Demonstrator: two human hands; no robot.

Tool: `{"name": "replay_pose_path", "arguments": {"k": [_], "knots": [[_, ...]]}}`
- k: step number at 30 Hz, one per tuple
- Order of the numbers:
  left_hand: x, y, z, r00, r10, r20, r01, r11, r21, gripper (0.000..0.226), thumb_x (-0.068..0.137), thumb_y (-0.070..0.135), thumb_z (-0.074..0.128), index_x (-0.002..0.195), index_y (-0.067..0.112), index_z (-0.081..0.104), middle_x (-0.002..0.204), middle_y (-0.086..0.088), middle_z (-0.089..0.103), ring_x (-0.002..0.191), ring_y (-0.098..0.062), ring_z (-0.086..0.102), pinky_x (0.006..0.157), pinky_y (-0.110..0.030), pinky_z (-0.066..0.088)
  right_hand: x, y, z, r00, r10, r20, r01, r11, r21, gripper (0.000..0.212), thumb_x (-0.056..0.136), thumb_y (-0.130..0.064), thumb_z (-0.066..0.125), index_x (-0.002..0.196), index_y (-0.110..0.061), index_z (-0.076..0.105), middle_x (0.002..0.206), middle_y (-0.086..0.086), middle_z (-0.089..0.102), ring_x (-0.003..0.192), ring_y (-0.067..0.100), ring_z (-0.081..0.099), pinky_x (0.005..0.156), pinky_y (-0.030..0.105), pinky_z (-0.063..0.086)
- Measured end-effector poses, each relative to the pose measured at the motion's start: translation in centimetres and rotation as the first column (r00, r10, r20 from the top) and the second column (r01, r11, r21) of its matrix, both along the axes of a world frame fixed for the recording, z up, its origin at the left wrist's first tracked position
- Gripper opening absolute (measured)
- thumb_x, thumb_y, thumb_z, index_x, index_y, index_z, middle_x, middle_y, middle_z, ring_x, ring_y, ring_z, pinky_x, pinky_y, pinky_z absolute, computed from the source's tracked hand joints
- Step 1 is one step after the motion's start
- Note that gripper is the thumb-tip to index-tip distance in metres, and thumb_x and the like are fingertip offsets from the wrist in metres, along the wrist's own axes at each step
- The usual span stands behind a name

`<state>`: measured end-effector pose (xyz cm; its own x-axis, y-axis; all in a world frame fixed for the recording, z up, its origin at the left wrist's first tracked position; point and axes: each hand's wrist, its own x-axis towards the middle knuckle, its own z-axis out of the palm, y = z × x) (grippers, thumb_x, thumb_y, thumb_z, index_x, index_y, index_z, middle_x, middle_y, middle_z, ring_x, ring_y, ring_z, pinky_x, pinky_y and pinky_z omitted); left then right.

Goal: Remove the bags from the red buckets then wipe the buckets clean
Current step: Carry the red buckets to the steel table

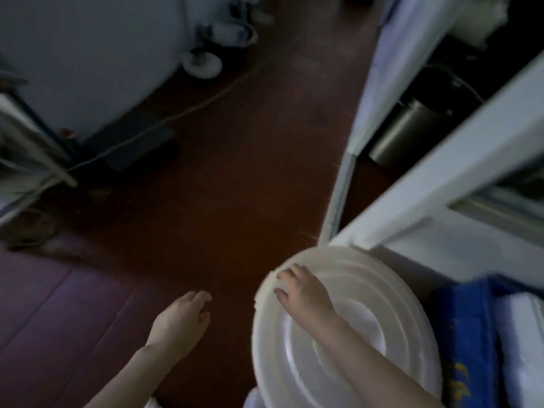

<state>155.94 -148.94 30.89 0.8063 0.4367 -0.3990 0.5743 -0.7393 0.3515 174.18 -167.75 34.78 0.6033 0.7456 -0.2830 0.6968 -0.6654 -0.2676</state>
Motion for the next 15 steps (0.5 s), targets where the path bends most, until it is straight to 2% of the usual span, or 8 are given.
{"name": "replay_pose_path", "arguments": {"k": [3,7,12,15], "knots": [[-5.7,7.8,4.2,0.979,0.197,0.045,-0.199,0.979,0.048,0.024,0.093,0.035,0.05,0.116,0.035,0.056,0.109,0.015,0.058,0.096,-0.01,0.061,0.072,-0.029,0.05,-3.5,10.0,4.3,0.985,0.171,0.002,-0.171,0.985,0.03,0.034,0.097,-0.039,0.049,0.125,-0.02,0.055,0.122,-0.003,0.052,0.111,0.017,0.049,0.09,0.033,0.047],[-14.4,18.0,10.4,0.888,0.439,0.135,-0.453,0.885,0.107,0.019,0.093,0.036,0.046,0.11,0.036,0.055,0.107,0.014,0.059,0.095,-0.013,0.061,0.072,-0.031,0.049,-10.9,24.5,10.2,0.922,0.383,0.059,-0.386,0.919,0.075,0.035,0.097,-0.039,0.048,0.126,-0.021,0.056,0.124,-0.003,0.055,0.11,0.017,0.051,0.093,0.032,0.045],[-29.7,28.5,18.2,0.765,0.623,0.166,-0.645,0.738,0.198,0.02,0.092,0.036,0.044,0.106,0.03,0.057,0.106,0.01,0.057,0.102,-0.016,0.06,0.077,-0.033,0.051,-24.9,42.0,16.7,0.788,0.609,0.091,-0.615,0.785,0.071,0.036,0.097,-0.041,0.046,0.127,-0.023,0.055,0.122,-0.001,0.057,0.112,0.019,0.051,0.095,0.034,0.043],[-40.3,32.6,22.1,0.645,0.739,0.195,-0.762,0.603,0.237,0.02,0.091,0.036,0.046,0.106,0.031,0.059,0.106,0.009,0.059,0.103,-0.017,0.061,0.078,-0.031,0.05,-35.2,50.4,19.5,0.676,0.73,0.103,-0.737,0.673,0.067,0.036,0.096,-0.043,0.046,0.125,-0.023,0.056,0.122,0.001,0.057,0.115,0.022,0.05,0.096,0.036,0.041]]}}
